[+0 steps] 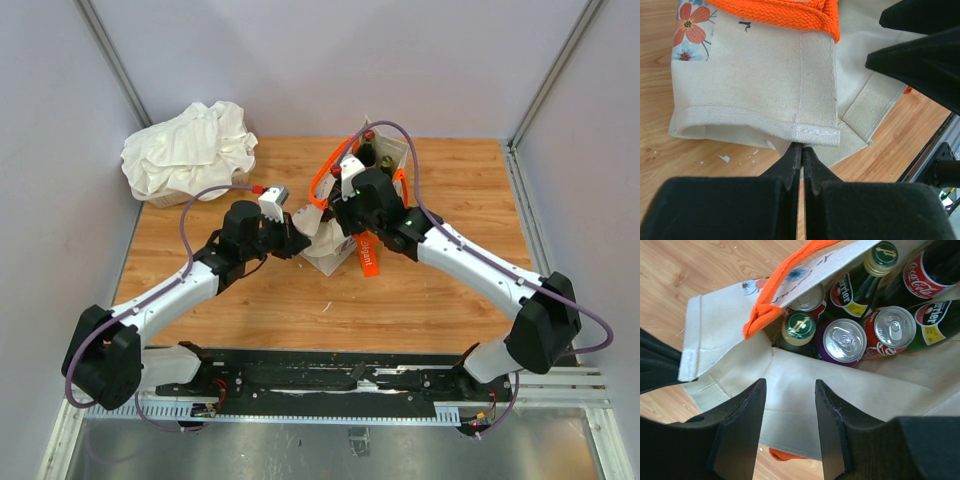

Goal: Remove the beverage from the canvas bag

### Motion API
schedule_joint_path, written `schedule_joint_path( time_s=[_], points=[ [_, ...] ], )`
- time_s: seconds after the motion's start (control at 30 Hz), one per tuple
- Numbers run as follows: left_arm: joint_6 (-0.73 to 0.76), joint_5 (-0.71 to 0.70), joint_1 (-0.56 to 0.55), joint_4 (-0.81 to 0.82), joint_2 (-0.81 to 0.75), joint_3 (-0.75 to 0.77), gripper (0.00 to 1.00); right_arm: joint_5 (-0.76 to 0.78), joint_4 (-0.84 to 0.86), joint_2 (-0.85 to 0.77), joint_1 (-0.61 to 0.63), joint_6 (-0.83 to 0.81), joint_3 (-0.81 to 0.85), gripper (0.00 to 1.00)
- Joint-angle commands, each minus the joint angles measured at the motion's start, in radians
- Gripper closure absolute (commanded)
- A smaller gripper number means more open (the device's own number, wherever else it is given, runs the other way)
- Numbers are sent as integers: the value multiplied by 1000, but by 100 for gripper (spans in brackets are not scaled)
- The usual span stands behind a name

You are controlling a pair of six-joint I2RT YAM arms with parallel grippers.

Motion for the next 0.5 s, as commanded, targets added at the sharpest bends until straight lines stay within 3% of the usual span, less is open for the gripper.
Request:
schedule_joint_path(
  time_s=[0.0,0.47],
  points=[
    [31,-29,1,-128,-3,9,99,26,45,36,-35,12,-18,55],
    [40,-63,-3,-135,11,54,99,-96,-90,111,-61,79,-122,66]
  ],
)
